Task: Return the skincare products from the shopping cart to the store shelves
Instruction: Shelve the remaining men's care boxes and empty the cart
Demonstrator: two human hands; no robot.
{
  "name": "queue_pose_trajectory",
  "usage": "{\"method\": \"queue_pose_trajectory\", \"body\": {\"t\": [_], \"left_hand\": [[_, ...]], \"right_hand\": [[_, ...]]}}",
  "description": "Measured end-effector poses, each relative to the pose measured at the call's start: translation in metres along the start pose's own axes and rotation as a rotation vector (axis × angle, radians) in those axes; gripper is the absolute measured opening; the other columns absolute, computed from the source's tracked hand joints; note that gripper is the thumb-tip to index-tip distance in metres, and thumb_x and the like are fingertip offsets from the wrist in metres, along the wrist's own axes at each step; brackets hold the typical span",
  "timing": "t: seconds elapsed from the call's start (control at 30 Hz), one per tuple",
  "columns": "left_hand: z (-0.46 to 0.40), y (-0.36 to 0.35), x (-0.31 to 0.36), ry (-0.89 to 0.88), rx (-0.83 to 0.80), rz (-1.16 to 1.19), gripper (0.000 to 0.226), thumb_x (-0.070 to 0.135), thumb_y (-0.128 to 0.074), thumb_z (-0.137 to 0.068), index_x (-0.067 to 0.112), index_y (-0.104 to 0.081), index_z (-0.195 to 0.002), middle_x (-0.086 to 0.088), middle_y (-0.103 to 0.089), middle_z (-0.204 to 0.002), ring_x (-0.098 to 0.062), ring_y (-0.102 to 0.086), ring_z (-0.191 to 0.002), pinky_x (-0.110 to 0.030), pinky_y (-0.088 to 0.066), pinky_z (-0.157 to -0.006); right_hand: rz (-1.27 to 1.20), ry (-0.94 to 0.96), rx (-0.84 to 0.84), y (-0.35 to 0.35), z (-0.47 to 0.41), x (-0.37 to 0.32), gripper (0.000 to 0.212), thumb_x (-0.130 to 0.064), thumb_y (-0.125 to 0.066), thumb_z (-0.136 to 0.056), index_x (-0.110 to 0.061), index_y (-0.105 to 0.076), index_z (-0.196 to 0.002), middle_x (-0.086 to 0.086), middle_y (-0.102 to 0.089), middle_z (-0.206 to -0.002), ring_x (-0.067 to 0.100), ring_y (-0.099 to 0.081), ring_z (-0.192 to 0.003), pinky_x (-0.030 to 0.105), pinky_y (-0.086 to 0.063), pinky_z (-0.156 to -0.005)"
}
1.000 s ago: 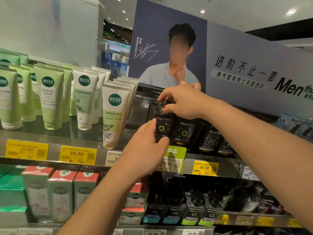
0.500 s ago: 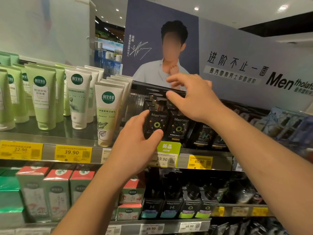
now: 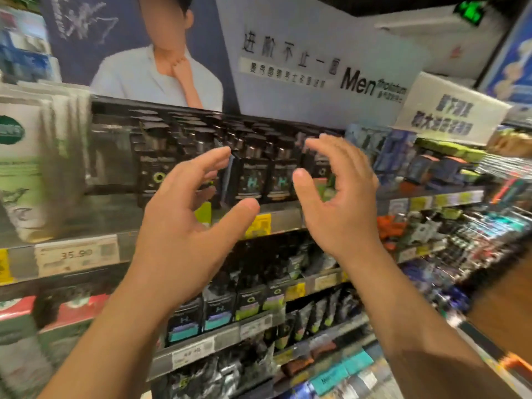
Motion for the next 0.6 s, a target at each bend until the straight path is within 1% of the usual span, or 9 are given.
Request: {"method": "queue_pose_trajectory", "body": {"t": [0.07, 0.13, 0.2, 0.23, 0.3, 0.37, 0.43, 0.5, 0.6], "left_hand": [[0.001, -0.025, 0.0, -0.007, -0.066, 0.027, 0.064, 0.055, -0.068, -0.079, 0.037, -0.055, -0.14, 0.016, -0.058, -0.138, -0.005, -0.054, -0.132, -0.037, -0.048, -0.11], [0.003, -0.052, -0.001, -0.011, -0.139, 0.046, 0.065, 0.056, -0.068, -0.079, 0.035, -0.055, -0.14, 0.015, -0.058, -0.138, -0.005, -0.055, -0.13, -0.039, -0.048, -0.109], [0.007, -0.077, 0.001, -0.017, -0.201, 0.069, 0.064, 0.057, -0.067, -0.079, 0.037, -0.055, -0.139, 0.017, -0.058, -0.137, -0.005, -0.055, -0.13, -0.042, -0.049, -0.109], [0.011, -0.093, 0.003, -0.022, -0.242, 0.081, 0.064, 0.058, -0.066, -0.079, 0.039, -0.055, -0.138, 0.021, -0.057, -0.137, -0.002, -0.054, -0.13, -0.04, -0.048, -0.109], [0.02, -0.125, 0.007, -0.024, -0.328, 0.101, 0.064, 0.061, -0.064, -0.078, 0.041, -0.054, -0.138, 0.027, -0.054, -0.137, 0.006, -0.05, -0.13, -0.03, -0.046, -0.108], [0.032, -0.157, 0.007, 0.007, -0.411, 0.147, 0.065, 0.066, -0.062, -0.076, 0.045, -0.052, -0.137, 0.027, -0.053, -0.137, 0.011, -0.049, -0.128, -0.024, -0.046, -0.106], [0.046, -0.189, 0.006, 0.037, -0.482, 0.179, 0.067, 0.068, -0.062, -0.074, 0.047, -0.053, -0.136, 0.026, -0.055, -0.135, 0.009, -0.051, -0.126, -0.031, -0.048, -0.108], [0.064, -0.225, 0.006, 0.058, -0.554, 0.175, 0.071, 0.07, -0.061, -0.071, 0.043, -0.056, -0.137, 0.021, -0.058, -0.135, 0.002, -0.054, -0.125, -0.039, -0.048, -0.11], [0.105, -0.283, 0.012, 0.062, -0.718, 0.155, 0.079, 0.075, -0.057, -0.069, 0.037, -0.057, -0.139, 0.013, -0.058, -0.139, -0.005, -0.055, -0.127, -0.042, -0.046, -0.11]], "right_hand": [[0.021, -0.096, 0.023, 0.02, 0.019, 0.027, 0.04, -0.049, -0.056, -0.096, -0.034, -0.061, -0.134, -0.005, -0.054, -0.147, 0.018, -0.043, -0.142, 0.058, -0.034, -0.114], [0.047, -0.196, 0.038, 0.04, 0.04, 0.05, 0.04, -0.053, -0.054, -0.096, -0.044, -0.056, -0.135, -0.013, -0.049, -0.149, 0.013, -0.04, -0.144, 0.06, -0.036, -0.112], [0.088, -0.281, 0.035, 0.058, 0.059, 0.068, 0.043, -0.057, -0.051, -0.095, -0.047, -0.053, -0.137, -0.018, -0.046, -0.149, 0.009, -0.039, -0.144, 0.061, -0.035, -0.114], [0.122, -0.317, 0.033, 0.068, 0.071, 0.075, 0.044, -0.056, -0.05, -0.095, -0.045, -0.053, -0.138, -0.018, -0.046, -0.149, 0.008, -0.039, -0.144, 0.059, -0.032, -0.116], [0.179, -0.365, 0.027, 0.088, 0.094, 0.086, 0.046, -0.055, -0.05, -0.096, -0.043, -0.053, -0.14, -0.017, -0.047, -0.152, 0.006, -0.036, -0.146, 0.057, -0.029, -0.119], [0.226, -0.417, 0.012, 0.11, 0.119, 0.097, 0.047, -0.055, -0.051, -0.096, -0.044, -0.051, -0.142, -0.017, -0.046, -0.154, 0.004, -0.033, -0.148, 0.058, -0.026, -0.12], [0.265, -0.514, -0.008, 0.135, 0.149, 0.11, 0.047, -0.056, -0.052, -0.096, -0.047, -0.049, -0.143, -0.019, -0.044, -0.156, 0.001, -0.032, -0.148, 0.058, -0.023, -0.121], [0.318, -0.575, 0.003, 0.164, 0.182, 0.121, 0.049, -0.058, -0.052, -0.096, -0.045, -0.051, -0.143, -0.019, -0.046, -0.154, -0.001, -0.034, -0.146, 0.059, -0.026, -0.12], [0.41, -0.68, 0.039, 0.21, 0.241, 0.14, 0.055, -0.065, -0.049, -0.094, -0.04, -0.054, -0.142, -0.013, -0.052, -0.151, 0.003, -0.039, -0.144, 0.06, -0.031, -0.116]]}}
Point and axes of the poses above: each hand's wrist, its own z-axis away from the middle knuckle, its own y-axis out of the back of the hand, x = y × z, the point moved 10 cm from there along -z, towards the middle knuckle
